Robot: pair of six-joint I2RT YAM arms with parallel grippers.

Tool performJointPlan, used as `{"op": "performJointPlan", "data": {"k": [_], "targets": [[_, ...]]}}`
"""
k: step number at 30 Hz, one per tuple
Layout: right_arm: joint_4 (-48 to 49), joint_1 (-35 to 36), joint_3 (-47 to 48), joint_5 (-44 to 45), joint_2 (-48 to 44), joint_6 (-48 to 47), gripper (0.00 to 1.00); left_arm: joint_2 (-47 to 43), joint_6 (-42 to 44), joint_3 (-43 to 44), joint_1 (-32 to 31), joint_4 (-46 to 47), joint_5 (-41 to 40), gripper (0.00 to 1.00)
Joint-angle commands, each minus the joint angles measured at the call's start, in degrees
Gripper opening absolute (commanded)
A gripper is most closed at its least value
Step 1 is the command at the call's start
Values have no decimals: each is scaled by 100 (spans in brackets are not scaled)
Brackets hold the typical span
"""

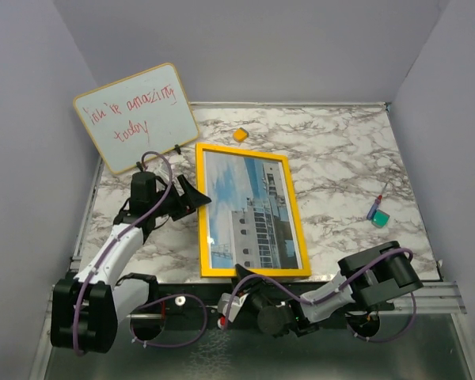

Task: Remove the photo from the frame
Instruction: Turn over the photo frame at the center of the board.

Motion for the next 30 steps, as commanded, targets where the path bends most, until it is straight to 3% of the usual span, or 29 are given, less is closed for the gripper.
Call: {"op": "performJointPlan", "data": {"k": [1, 6, 10, 17, 23, 30], "targets": [[608, -66, 178, 468, -116, 482, 8, -608, -827, -700, -155, 638, -13, 82], [574, -68, 165, 483, -154, 523, 8, -716, -1346, -946, -600, 1363, -38, 83], [420, -69, 203, 472, -184, 590, 8, -560, -1351, -811, -948, 1520, -58, 78], [257, -71, 165, 513, -263, 694, 8, -448, -1444, -698, -972, 1745, -312, 71], [-380, -67, 138, 489, -592, 1246, 10, -380, -1469, -707, -972, 1820, -373, 54], [-1016, -66, 129, 511, -782, 1729, 10, -567, -1433, -626, -976, 1610, -535, 52]]}}
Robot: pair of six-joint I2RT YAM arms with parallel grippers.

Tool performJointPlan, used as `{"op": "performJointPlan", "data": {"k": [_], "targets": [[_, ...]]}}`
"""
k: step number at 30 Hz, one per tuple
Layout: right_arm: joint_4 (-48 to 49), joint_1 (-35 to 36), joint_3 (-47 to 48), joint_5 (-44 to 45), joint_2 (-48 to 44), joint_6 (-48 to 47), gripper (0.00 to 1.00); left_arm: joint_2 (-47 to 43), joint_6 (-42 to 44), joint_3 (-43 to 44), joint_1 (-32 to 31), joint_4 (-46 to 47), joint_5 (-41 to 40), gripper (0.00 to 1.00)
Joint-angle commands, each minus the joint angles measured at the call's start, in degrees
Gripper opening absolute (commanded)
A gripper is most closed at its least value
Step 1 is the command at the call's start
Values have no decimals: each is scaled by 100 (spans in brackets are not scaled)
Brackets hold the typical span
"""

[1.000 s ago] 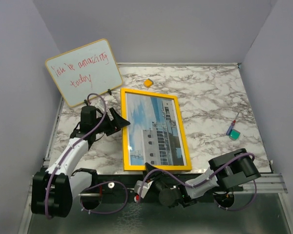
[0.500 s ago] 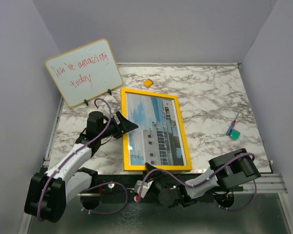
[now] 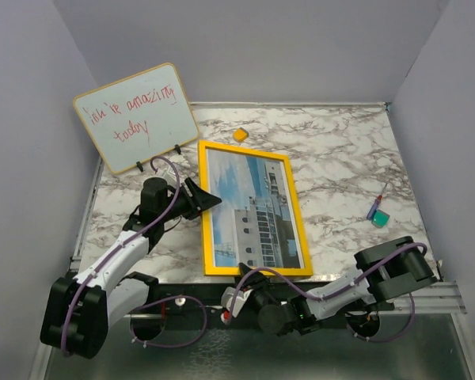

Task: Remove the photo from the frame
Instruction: Turn over the photo frame at the center of the board.

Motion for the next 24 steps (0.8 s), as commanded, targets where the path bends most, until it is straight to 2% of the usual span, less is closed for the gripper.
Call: {"op": "performJointPlan", "data": {"k": [1, 5, 10, 14, 18, 21, 24], "targets": [[-92, -39, 94, 451, -179, 996, 10, -125, 20, 190, -15, -19, -199, 50], [-187, -40, 92, 455, -199, 1046, 10, -83, 83, 271, -15, -41, -146, 36], [-211, -38, 104, 451, -240, 1070, 10, -32, 148, 296, -22, -125, -159, 30], [-211, -38, 127, 512, -215, 1112, 12, -45, 181, 305, -15, -117, -149, 18], [-527, -36, 215, 539, -392, 1475, 23, -25, 372, 396, -15, -264, -124, 1], [-1190, -36, 388, 515, -534, 1961, 31, -77, 476, 451, -16, -382, -148, 0], [-1862, -41, 526, 469, -679, 2522, 48, -205, 537, 474, -15, -353, -159, 0]]}}
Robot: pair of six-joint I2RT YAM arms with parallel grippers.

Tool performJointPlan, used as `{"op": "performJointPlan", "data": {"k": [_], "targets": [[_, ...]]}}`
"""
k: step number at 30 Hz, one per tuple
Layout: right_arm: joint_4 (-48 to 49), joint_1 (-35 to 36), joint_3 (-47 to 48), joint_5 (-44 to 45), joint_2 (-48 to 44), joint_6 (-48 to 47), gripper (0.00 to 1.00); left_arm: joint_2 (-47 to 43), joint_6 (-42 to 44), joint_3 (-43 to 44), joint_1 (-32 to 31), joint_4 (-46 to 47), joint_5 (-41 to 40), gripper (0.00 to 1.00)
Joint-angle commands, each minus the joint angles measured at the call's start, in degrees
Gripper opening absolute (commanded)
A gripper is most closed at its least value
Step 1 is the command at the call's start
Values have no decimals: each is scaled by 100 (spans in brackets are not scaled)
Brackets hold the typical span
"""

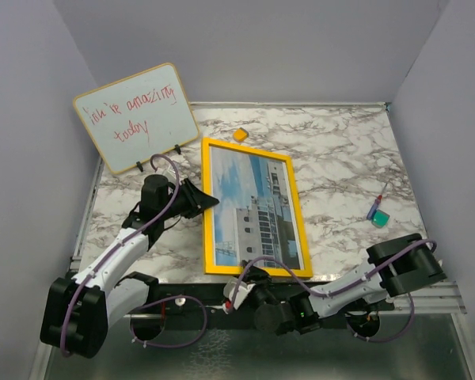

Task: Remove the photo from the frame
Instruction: Turn over the photo frame at the center of the board.

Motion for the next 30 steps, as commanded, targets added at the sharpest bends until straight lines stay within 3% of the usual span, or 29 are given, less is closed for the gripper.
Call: {"op": "performJointPlan", "data": {"k": [1, 5, 10, 18, 20, 22, 26, 30], "targets": [[-952, -31, 330, 281, -361, 1594, 53, -238, 524, 240, -17, 95, -24, 0], [-2006, -31, 646, 27, -550, 2386, 68, -258, 732, 471, -16, -270, -143, 0], [-3115, -27, 996, -402, -911, 3241, 71, -214, 1167, 915, -14, -987, -371, 0], [-3077, -30, 855, -1662, -1975, 3126, 73, -280, 1828, 1232, -14, -1816, -835, 0], [-2948, -38, 743, -1809, -2292, 3154, 82, -289, 1827, 1301, -14, -1820, -787, 0], [-3006, -127, 719, -1993, -2591, 3191, 83, -310, 1941, 1441, -14, -1930, -764, 0], [-4124, -942, 1020, -2392, -2864, 3964, 83, -387, 2336, 1796, -14, -2467, -987, 0], [-5418, -2277, 1476, -2520, -2788, 4905, 84, -302, 2392, 2089, -6, -2794, -1058, 0]]}}
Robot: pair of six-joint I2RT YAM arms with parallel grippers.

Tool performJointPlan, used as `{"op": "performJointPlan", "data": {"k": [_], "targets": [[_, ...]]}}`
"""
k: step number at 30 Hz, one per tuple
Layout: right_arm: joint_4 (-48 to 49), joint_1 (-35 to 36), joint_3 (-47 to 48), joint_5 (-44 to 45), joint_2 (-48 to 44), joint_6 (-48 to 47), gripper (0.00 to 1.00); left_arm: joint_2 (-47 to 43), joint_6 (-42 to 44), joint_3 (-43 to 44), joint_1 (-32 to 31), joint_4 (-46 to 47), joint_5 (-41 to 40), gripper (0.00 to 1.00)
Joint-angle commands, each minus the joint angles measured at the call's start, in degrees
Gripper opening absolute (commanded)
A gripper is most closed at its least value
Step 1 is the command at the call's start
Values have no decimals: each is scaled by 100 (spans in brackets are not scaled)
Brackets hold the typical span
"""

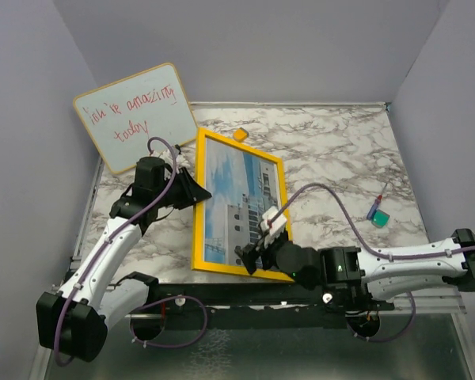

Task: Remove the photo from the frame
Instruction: Turn over the photo frame at the center of the board.

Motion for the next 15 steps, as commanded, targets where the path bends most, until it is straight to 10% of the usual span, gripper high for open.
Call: {"op": "performJointPlan", "data": {"k": [1, 15], "targets": [[-1795, -1219, 542, -406, 95, 1240, 84, -114, 1051, 527, -9, -197, -521, 0], [-641, -4294, -476, -4317, -118, 1973, 85, 42, 1166, 2118, -16, -1136, -333, 0]]}}
